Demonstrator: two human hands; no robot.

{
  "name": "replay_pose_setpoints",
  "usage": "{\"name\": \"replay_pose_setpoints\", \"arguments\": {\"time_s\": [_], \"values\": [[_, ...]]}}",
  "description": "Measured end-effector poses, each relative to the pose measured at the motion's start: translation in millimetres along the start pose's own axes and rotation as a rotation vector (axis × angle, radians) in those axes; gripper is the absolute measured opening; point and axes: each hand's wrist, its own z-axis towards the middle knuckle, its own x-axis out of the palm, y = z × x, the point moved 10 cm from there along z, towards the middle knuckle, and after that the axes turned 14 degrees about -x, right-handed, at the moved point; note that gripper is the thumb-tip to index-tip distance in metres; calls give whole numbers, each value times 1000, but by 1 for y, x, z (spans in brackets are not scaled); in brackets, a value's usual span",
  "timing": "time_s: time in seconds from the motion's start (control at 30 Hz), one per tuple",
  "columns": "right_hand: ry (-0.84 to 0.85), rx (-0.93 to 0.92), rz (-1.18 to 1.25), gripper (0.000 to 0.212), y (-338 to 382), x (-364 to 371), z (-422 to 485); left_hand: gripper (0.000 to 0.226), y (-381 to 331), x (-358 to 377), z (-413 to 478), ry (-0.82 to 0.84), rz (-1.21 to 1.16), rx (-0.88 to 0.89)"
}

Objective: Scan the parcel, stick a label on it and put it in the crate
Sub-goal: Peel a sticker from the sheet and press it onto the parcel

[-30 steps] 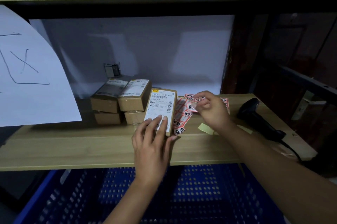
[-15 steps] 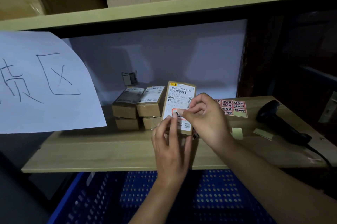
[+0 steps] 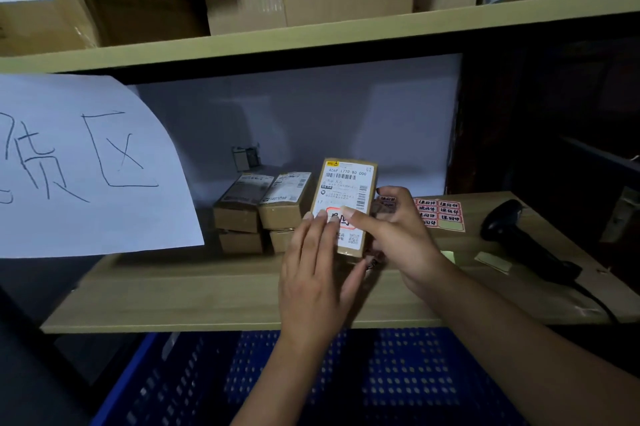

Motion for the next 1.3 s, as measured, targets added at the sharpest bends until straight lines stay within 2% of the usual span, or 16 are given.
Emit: {"name": "replay_pose_setpoints", "arguments": {"time_s": [0.2,0.4,0.57,0.7,0.77,0.83,0.97,1.13,1.2,1.3], "values": [[17,-1,31,63,5,-1,-1,77,-4,-9,1,-37,-13,-3],[-7,-18,-4,61,1,-12,-6,74,-6,-1,-4,35,-87,-4],[115,-247,-400,64,13,-22,-21,75,-10,-10,-13,54,-96,45],[154,-417,-662,82,28,-33,-41,73,-14,-25,-31,63,-65,92],[156,-535,-805,85,42,-35,-54,72,-16,-35,-41,85,-71,103],[211,-695,-952,78,59,-29,-73,72,-20,-47,-52,111,-86,108],[470,-931,-1065,32,65,-9,-121,79,-27,-73,-76,239,-182,86],[656,-859,-945,24,43,-8,-164,85,-19,-101,-103,442,-283,22],[710,-773,-922,25,26,-11,-171,81,-10,-98,-110,551,-314,-32],[765,-572,-884,29,-9,-18,-165,75,9,-71,-117,771,-334,-223]]}}
